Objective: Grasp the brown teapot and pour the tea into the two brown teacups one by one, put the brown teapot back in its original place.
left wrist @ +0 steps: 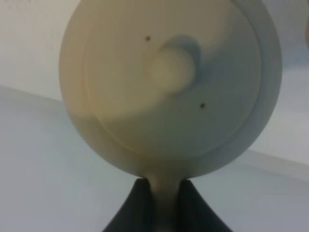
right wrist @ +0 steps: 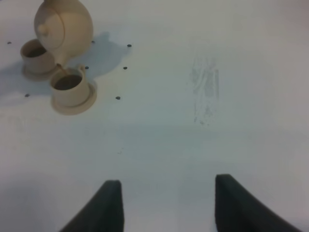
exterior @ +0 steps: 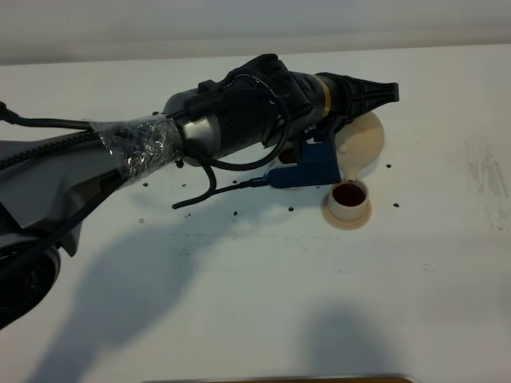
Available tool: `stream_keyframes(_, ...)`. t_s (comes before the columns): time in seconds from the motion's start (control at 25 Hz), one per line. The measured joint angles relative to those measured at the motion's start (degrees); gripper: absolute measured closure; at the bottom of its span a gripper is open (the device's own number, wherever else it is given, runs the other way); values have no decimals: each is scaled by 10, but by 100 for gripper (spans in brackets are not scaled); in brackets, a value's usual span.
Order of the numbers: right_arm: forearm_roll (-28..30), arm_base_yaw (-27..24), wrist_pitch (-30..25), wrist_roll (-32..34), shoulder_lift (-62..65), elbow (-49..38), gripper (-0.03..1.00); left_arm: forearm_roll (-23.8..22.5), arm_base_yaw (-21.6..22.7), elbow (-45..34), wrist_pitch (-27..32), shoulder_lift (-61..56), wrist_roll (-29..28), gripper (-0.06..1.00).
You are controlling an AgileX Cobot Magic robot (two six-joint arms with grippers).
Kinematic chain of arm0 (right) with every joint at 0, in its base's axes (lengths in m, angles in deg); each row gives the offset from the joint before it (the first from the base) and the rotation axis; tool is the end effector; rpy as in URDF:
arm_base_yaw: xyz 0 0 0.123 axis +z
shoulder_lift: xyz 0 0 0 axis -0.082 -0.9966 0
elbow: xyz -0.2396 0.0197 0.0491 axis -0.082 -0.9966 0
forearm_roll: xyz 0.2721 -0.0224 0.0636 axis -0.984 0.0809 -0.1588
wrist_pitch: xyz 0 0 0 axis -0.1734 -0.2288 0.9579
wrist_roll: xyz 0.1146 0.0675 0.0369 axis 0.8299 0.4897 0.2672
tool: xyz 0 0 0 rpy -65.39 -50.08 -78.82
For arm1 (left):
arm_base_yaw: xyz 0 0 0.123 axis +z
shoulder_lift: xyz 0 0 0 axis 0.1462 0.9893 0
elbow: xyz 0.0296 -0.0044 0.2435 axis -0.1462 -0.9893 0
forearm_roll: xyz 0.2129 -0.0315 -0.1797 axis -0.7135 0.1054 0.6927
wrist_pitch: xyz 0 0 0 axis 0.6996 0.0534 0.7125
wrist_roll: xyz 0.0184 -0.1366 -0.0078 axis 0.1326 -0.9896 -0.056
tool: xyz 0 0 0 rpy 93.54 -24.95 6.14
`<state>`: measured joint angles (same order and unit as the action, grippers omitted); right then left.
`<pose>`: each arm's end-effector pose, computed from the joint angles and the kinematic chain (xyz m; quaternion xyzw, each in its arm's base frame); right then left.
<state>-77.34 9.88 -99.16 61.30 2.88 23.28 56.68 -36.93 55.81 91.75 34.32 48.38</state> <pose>0.0946 0.0115 0.2707 -0.0226 0.8608 0.0450 0.5064 0.3892 -0.3721 0.1371 0.8916 -0.0279 0.3672 0.2635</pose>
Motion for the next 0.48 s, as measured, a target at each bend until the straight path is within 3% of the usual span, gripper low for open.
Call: stream_keyframes(0.48, 0, 0, 0, 0, 0, 0, 53, 11, -3, 0, 16, 0, -12, 86)
